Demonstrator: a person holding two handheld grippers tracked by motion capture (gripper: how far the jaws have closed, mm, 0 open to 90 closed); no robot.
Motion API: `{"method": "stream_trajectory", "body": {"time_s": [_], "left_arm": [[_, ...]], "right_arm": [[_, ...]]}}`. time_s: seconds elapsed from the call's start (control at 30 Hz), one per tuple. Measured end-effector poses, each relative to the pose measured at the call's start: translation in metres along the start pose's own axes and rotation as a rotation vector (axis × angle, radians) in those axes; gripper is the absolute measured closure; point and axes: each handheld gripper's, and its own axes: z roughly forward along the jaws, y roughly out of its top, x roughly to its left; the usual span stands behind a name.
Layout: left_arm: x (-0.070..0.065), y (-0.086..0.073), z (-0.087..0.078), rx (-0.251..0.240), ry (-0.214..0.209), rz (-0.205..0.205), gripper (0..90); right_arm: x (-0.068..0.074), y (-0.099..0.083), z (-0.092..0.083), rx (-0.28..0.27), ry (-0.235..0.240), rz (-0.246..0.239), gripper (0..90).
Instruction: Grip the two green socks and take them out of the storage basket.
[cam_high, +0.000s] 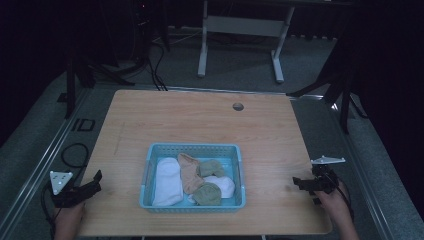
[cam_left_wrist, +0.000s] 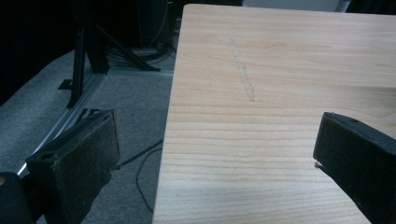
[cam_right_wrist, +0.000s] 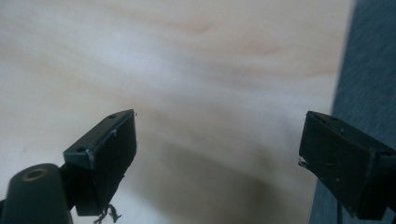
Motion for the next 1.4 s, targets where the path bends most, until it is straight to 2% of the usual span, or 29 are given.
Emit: {"method": "stream_trajectory", "body": {"time_s": [0.07, 0.13, 0.17, 0.2, 0.27, 0.3, 0.33, 0.37, 0.43, 0.5, 0.53, 0.57, 0.63, 0.67, 0.7, 0.73, 0.77, 0.8, 0.87, 0.93, 1.0, 1.07, 1.1, 1.2, 1.27, 1.33, 1.4], "left_arm": [[0.0, 0.0, 0.0, 0.001, 0.001, 0.0, 0.7], [0.0, 0.0, 0.0, 0.0, 0.001, 0.0, 0.7], [0.0, 0.0, 0.0, 0.001, 0.001, 0.001, 0.7], [0.0, 0.0, 0.0, 0.001, 0.001, -0.001, 0.7], [0.0, 0.0, 0.0, 0.002, 0.002, -0.002, 0.7], [0.0, 0.0, 0.0, 0.002, 0.003, -0.002, 0.7], [0.0, 0.0, 0.0, 0.002, 0.003, -0.002, 0.7], [0.0, 0.0, 0.0, 0.001, 0.003, -0.001, 0.7], [0.0, 0.0, 0.0, 0.003, 0.004, -0.002, 0.7], [0.0, 0.0, 0.0, 0.003, 0.004, -0.002, 0.7], [0.0, 0.0, 0.0, 0.003, 0.004, -0.002, 0.7], [0.0, 0.0, 0.0, 0.002, 0.003, -0.002, 0.7], [0.0, 0.0, 0.0, 0.003, 0.002, -0.002, 0.7], [0.0, 0.0, 0.0, 0.003, 0.002, -0.002, 0.7], [0.0, 0.0, 0.0, 0.003, 0.003, -0.002, 0.7], [0.0, 0.0, 0.0, 0.005, 0.003, -0.003, 0.7], [0.0, 0.0, 0.0, 0.005, 0.002, -0.002, 0.7], [0.0, 0.0, 0.0, 0.004, 0.001, -0.004, 0.7], [0.0, 0.0, 0.0, 0.004, 0.002, -0.003, 0.7], [0.0, 0.0, 0.0, 0.004, 0.001, -0.003, 0.7], [0.0, 0.0, 0.0, 0.005, 0.001, -0.003, 0.7], [0.0, 0.0, 0.0, 0.006, 0.0, -0.003, 0.7], [0.0, 0.0, 0.0, 0.006, 0.0, -0.003, 0.7], [0.0, 0.0, 0.0, 0.007, 0.001, -0.002, 0.7], [0.0, 0.0, 0.0, 0.002, 0.003, -0.004, 0.7], [0.0, 0.0, 0.0, 0.002, 0.003, -0.002, 0.7], [0.0, 0.0, 0.0, 0.006, 0.001, -0.002, 0.7]], "right_arm": [[0.002, 0.002, -0.003, 0.064, 0.028, -0.01, 11.0], [0.003, 0.002, -0.004, 0.084, 0.038, -0.019, 11.1], [0.004, 0.003, -0.006, 0.113, 0.049, -0.027, 11.6], [0.007, 0.004, -0.008, 0.169, 0.07, -0.055, 12.9], [0.008, 0.004, -0.009, 0.19, 0.078, -0.073, 13.0], [0.01, 0.005, -0.009, 0.24, 0.097, -0.092, 13.0], [0.01, 0.005, -0.009, 0.24, 0.097, -0.092, 13.0], [0.011, 0.006, -0.01, 0.289, 0.12, -0.115, 13.1], [0.013, 0.006, -0.01, 0.339, 0.131, -0.158, 13.1], [0.014, 0.008, -0.01, 0.363, 0.161, -0.191, 13.1], [0.014, 0.008, -0.01, 0.363, 0.161, -0.191, 13.1], [0.017, 0.007, -0.01, 0.404, 0.168, -0.259, 12.9], [0.022, 0.006, -0.009, 0.44, 0.204, -0.322, 12.8], [0.022, 0.006, -0.009, 0.44, 0.204, -0.322, 12.8], [0.025, 0.004, -0.008, 0.464, 0.223, -0.35, 12.7], [0.031, 0.001, -0.005, 0.491, 0.239, -0.408, 12.8], [0.034, 0.0, -0.004, 0.508, 0.251, -0.435, 12.8], [0.036, 0.0, -0.003, 0.527, 0.26, -0.445, 12.8], [0.039, -0.001, -0.001, 0.544, 0.272, -0.47, 12.9], [0.039, -0.001, -0.001, 0.553, 0.278, -0.474, 12.8], [0.043, 0.001, -0.001, 0.579, 0.289, -0.504, 13.1], [0.045, 0.003, -0.003, 0.58, 0.311, -0.526, 13.1], [0.045, 0.003, -0.003, 0.58, 0.311, -0.526, 13.1], [0.05, 0.007, -0.004, 0.586, 0.309, -0.572, 13.5], [0.053, 0.009, -0.004, 0.59, 0.325, -0.6, 13.5], [0.054, 0.01, -0.004, 0.595, 0.329, -0.606, 13.6], [0.06, 0.012, -0.004, 0.584, 0.344, -0.646, 13.6]]}}
